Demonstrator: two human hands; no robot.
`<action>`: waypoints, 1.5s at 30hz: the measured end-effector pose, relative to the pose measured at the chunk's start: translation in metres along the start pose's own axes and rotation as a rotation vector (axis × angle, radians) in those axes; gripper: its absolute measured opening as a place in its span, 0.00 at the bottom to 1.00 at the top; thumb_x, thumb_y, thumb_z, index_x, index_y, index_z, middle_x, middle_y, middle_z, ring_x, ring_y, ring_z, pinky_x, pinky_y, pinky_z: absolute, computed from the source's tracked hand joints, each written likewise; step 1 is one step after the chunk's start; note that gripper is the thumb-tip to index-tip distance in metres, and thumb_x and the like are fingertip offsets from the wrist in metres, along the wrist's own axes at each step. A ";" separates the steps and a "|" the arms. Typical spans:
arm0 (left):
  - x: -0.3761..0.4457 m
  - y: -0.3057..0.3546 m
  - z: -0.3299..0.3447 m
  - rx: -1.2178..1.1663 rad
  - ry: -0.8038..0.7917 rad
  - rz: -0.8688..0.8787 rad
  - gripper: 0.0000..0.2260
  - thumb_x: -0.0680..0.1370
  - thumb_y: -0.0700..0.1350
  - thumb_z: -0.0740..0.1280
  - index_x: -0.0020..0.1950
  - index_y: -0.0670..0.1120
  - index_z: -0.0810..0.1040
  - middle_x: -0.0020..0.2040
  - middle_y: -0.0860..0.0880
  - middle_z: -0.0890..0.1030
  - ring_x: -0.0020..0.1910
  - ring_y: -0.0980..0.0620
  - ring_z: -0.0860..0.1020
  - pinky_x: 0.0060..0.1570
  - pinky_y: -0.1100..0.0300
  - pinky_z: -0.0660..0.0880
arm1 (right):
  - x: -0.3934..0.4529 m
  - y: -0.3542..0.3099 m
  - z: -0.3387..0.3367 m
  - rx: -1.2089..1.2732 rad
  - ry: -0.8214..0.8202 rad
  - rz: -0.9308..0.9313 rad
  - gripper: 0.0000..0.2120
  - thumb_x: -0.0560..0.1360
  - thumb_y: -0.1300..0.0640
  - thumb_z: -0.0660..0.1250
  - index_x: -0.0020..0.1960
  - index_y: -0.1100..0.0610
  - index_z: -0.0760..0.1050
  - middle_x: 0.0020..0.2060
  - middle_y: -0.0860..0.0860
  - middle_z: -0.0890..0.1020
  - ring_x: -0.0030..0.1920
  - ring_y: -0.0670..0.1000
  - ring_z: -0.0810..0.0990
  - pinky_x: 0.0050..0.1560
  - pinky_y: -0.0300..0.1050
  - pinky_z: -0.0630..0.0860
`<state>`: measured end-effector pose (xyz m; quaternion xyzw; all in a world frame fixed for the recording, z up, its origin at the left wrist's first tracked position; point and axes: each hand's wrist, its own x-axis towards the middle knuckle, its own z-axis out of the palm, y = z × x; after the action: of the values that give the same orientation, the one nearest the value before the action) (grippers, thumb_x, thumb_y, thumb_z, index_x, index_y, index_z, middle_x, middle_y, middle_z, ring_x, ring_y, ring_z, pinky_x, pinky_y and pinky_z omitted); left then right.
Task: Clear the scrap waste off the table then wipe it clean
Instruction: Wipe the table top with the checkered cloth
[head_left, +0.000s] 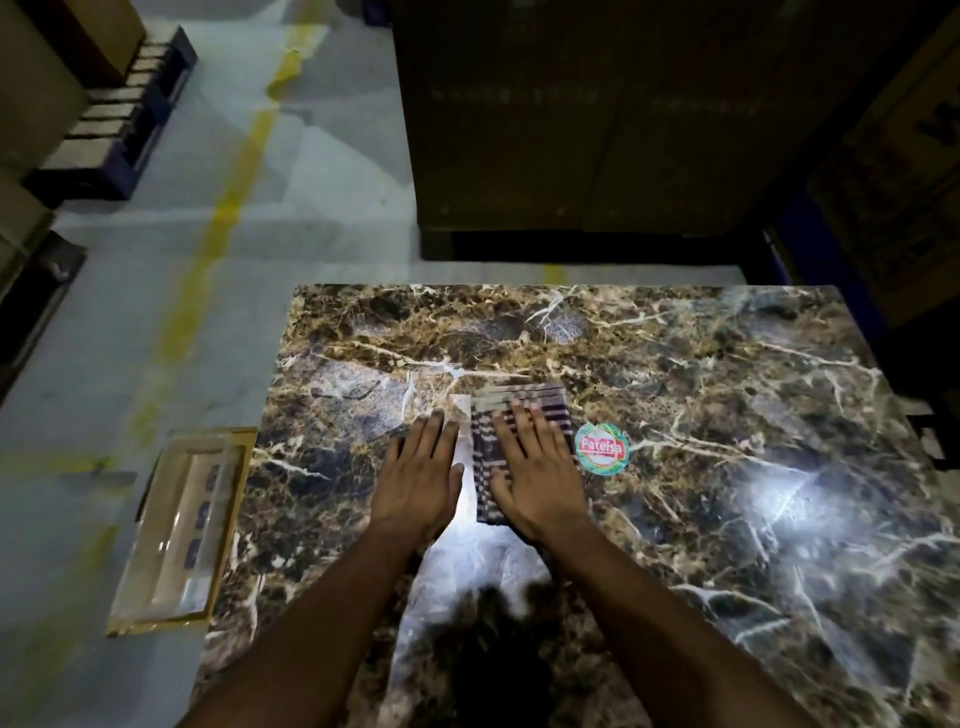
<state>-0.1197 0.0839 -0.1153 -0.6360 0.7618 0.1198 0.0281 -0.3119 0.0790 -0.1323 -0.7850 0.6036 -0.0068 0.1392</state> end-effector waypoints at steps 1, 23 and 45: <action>0.004 0.000 -0.001 0.000 0.007 0.000 0.26 0.84 0.55 0.52 0.82 0.47 0.56 0.81 0.46 0.58 0.78 0.44 0.59 0.74 0.45 0.59 | 0.007 0.010 -0.001 -0.005 0.009 0.027 0.36 0.78 0.40 0.50 0.83 0.49 0.45 0.83 0.52 0.44 0.82 0.55 0.41 0.80 0.58 0.46; 0.114 0.001 -0.016 0.035 0.106 0.012 0.23 0.82 0.55 0.55 0.75 0.48 0.66 0.74 0.47 0.69 0.72 0.44 0.66 0.68 0.46 0.68 | 0.170 0.062 -0.037 -0.016 0.060 0.050 0.36 0.79 0.39 0.50 0.83 0.50 0.46 0.83 0.53 0.45 0.82 0.56 0.42 0.81 0.57 0.44; 0.135 0.067 -0.010 -0.030 0.067 -0.071 0.22 0.80 0.61 0.57 0.74 0.61 0.64 0.78 0.45 0.62 0.75 0.33 0.58 0.70 0.29 0.54 | 0.152 0.142 -0.054 -0.031 0.086 0.107 0.35 0.78 0.39 0.48 0.83 0.48 0.48 0.83 0.52 0.50 0.82 0.56 0.47 0.80 0.57 0.48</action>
<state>-0.2096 -0.0369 -0.1216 -0.6666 0.7375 0.1086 -0.0027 -0.4145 -0.1097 -0.1360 -0.7527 0.6501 -0.0240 0.1013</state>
